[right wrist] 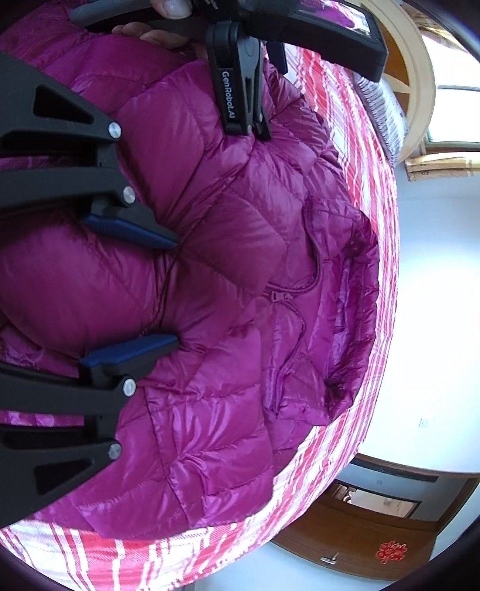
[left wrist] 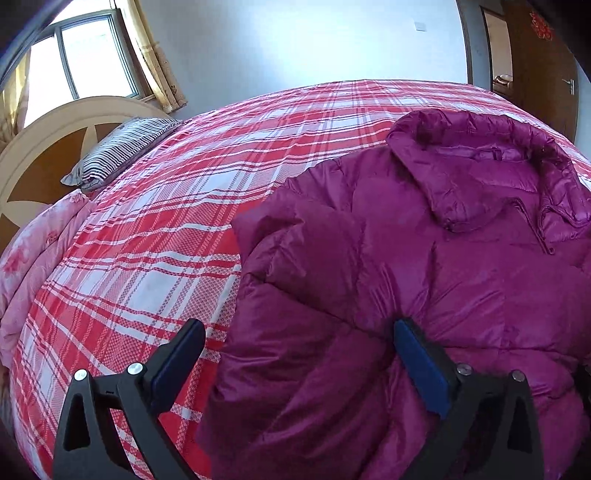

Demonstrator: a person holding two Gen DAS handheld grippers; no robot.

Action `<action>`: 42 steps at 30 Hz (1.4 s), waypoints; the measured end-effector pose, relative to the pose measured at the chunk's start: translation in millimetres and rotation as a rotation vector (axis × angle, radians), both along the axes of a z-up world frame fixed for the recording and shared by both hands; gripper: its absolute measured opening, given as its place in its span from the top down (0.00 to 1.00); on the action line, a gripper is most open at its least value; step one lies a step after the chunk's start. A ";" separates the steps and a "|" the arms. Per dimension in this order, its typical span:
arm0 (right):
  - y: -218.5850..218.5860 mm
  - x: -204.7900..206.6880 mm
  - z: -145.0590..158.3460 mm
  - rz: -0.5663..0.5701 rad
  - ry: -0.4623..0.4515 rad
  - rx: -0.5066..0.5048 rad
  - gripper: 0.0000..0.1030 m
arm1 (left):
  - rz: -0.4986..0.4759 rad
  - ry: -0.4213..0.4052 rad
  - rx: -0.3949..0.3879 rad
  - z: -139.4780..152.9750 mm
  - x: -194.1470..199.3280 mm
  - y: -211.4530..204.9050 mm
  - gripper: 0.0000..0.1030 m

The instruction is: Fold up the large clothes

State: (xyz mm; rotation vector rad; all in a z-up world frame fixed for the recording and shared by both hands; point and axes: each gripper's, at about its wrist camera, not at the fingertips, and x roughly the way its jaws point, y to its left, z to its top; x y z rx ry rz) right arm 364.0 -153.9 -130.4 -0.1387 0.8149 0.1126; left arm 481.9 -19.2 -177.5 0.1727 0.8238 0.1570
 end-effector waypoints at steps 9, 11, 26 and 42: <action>16.9 -6.3 52.4 0.006 -0.083 0.026 0.49 | 0.002 -0.011 -0.009 -0.6 -1.3 1.5 0.01; 31.0 -1.9 48.0 0.042 -0.062 0.011 0.49 | 0.002 -0.011 -0.016 -0.6 -1.3 2.2 0.01; 19.1 5.8 -3.8 0.051 0.020 0.082 0.49 | -0.003 0.021 -0.134 -2.3 4.0 17.3 0.01; 20.7 5.2 -7.2 0.048 0.016 0.082 0.49 | 0.114 0.054 -0.264 -5.9 21.5 52.1 0.01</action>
